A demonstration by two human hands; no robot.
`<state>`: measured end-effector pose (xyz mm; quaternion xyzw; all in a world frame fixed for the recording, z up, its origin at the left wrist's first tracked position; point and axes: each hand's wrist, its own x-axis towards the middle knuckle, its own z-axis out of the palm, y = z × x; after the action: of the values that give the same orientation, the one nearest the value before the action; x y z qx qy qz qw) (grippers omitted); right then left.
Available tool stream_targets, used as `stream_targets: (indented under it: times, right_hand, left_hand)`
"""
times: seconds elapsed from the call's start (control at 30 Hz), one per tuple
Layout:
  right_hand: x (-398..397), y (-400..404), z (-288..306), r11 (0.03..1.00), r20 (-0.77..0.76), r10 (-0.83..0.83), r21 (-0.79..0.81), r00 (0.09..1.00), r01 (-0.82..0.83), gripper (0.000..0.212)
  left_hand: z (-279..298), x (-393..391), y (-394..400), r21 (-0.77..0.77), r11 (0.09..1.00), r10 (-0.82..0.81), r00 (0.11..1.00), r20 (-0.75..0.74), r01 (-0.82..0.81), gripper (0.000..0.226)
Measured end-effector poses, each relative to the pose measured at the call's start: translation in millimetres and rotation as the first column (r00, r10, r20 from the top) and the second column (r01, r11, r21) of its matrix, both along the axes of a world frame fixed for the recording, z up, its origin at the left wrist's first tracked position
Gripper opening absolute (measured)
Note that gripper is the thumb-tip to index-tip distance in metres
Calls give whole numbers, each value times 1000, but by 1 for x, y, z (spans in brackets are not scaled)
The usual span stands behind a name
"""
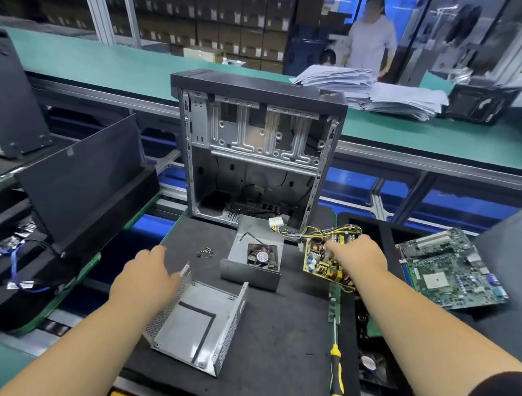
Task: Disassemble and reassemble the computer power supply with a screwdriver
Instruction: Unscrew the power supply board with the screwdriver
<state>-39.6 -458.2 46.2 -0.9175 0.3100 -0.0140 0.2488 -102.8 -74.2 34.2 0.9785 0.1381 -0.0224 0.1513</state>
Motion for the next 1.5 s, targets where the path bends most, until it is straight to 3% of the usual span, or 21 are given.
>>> stream_targets:
  times: [0.1,0.27,0.4,0.7,0.87,0.97,1.07,1.23,1.43,1.5]
  right_hand:
    - [-5,-3,14,1000,-10,10,-13,1000,-10,57]
    - [-14,1,29,998,-9,10,-54,1000,-10,57]
    - [-23,8,38,997,-18,39,-72,999,-40,65]
    - [-44,26,57,996,38,48,-80,998,-45,53]
    - [-55,30,65,996,25,27,-91,999,-24,54]
    - [-60,35,64,995,32,15,-101,999,-11,53]
    - [-62,41,60,996,27,-7,-91,1000,9,63]
    - [-60,48,54,995,31,-38,-87,999,40,79]
    - [-53,53,54,996,-16,-31,-89,999,30,62]
    - [-51,54,54,996,-24,-20,-84,1000,17,58]
  left_hand:
    - [-12,4,11,46,999,4,992,-128,2,47]
    - [-19,10,13,-143,988,-82,986,-142,61,12]
    - [-20,11,9,-181,975,-151,983,-106,130,9]
    - [-35,7,-20,-336,894,-355,926,-128,297,7]
    - [-33,31,-24,-230,906,-358,933,30,355,11]
    - [-37,52,-29,-272,880,-373,921,109,389,17]
    - [-44,69,-37,-282,850,-437,895,90,444,31]
    - [-50,90,-49,-217,782,-593,805,28,584,24]
    - [-49,99,-53,-9,679,-734,678,-25,734,7]
    - [-51,99,-50,35,671,-742,671,7,741,14]
